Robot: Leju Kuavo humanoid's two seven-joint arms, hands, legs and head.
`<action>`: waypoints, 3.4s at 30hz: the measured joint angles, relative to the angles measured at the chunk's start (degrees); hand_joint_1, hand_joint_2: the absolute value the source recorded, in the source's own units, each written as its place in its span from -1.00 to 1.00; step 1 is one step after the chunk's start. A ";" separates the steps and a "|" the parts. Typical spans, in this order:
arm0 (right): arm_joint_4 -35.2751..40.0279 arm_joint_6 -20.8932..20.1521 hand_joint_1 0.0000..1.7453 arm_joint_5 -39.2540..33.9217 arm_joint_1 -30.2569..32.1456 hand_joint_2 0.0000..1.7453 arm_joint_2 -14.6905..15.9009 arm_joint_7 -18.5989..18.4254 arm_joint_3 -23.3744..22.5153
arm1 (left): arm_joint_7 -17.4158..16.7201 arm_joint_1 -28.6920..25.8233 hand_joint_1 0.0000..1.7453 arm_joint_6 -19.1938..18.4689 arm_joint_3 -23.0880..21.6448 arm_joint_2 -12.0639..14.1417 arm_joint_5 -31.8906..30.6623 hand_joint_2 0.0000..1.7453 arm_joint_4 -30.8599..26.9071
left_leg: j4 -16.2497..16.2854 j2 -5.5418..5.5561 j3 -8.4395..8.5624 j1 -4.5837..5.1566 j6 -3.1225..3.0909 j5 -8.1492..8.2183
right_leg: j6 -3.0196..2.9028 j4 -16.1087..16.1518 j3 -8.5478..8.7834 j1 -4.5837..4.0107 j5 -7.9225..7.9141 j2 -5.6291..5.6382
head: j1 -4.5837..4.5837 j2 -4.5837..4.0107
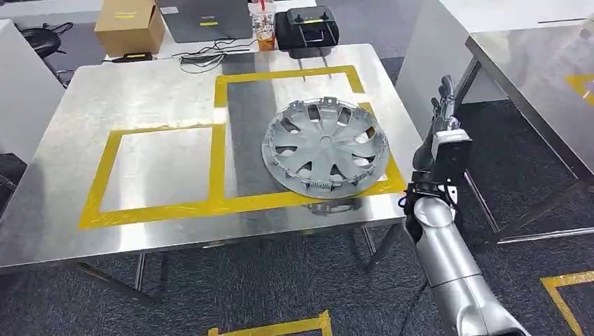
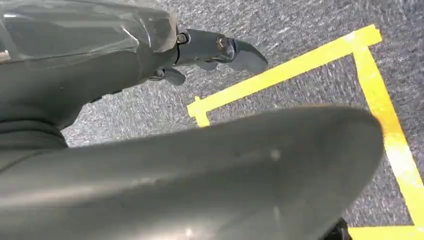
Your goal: Take the parts from the cabinet and place them on the table.
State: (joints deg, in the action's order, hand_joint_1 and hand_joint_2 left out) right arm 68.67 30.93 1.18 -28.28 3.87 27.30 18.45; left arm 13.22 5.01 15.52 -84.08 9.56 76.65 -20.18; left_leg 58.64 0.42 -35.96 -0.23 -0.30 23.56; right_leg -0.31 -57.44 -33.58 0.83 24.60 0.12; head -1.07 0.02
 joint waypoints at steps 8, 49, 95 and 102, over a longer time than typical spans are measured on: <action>6.98 0.00 -1.00 -1.36 7.75 -1.00 1.18 -0.28 -0.20 | 0.00 0.31 -1.00 -0.22 1.51 -1.86 -1.51 -1.00 3.04 | 7.84 -0.25 1.88 -0.36 0.76 7.61 | -0.34 -0.11 -3.47 -0.27 -2.84 -0.03 | -0.18 0.00; 12.99 -2.40 -1.00 -3.52 28.59 -1.00 2.69 -9.20 -4.20 | 0.28 0.39 -1.00 0.17 5.51 -2.60 -3.28 -1.00 5.44 | -4.16 -0.76 4.58 0.39 -2.48 0.13 | 0.42 -8.74 -6.31 0.14 5.29 -0.27 | -0.33 0.00; -33.61 -12.13 -1.00 -17.84 27.01 1.00 2.10 -30.12 -8.79 | -4.02 -0.73 -1.00 0.04 7.43 -0.77 -7.61 -1.00 2.82 | 8.63 -0.39 -4.61 -0.44 1.17 6.58 | -0.86 3.02 3.66 -0.07 0.80 -0.21 | 0.33 0.00; -41.74 -14.43 -1.00 -16.70 26.79 1.00 2.16 -32.24 -7.63 | -5.07 0.10 -1.00 -0.31 7.47 -0.73 -8.70 -1.00 2.80 | -2.00 0.05 9.01 -0.94 1.65 5.79 | 1.03 1.57 -0.84 0.05 -2.28 -0.21 | 0.20 0.02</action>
State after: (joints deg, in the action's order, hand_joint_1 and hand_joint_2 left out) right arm 26.92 16.50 -15.52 -1.49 6.03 -4.94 10.82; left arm 8.15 5.11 15.21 -76.61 8.83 67.95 -17.38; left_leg 56.64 0.47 -26.95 -1.17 1.35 29.35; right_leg 0.73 -55.87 -34.42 0.87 22.33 -0.10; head -0.87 0.04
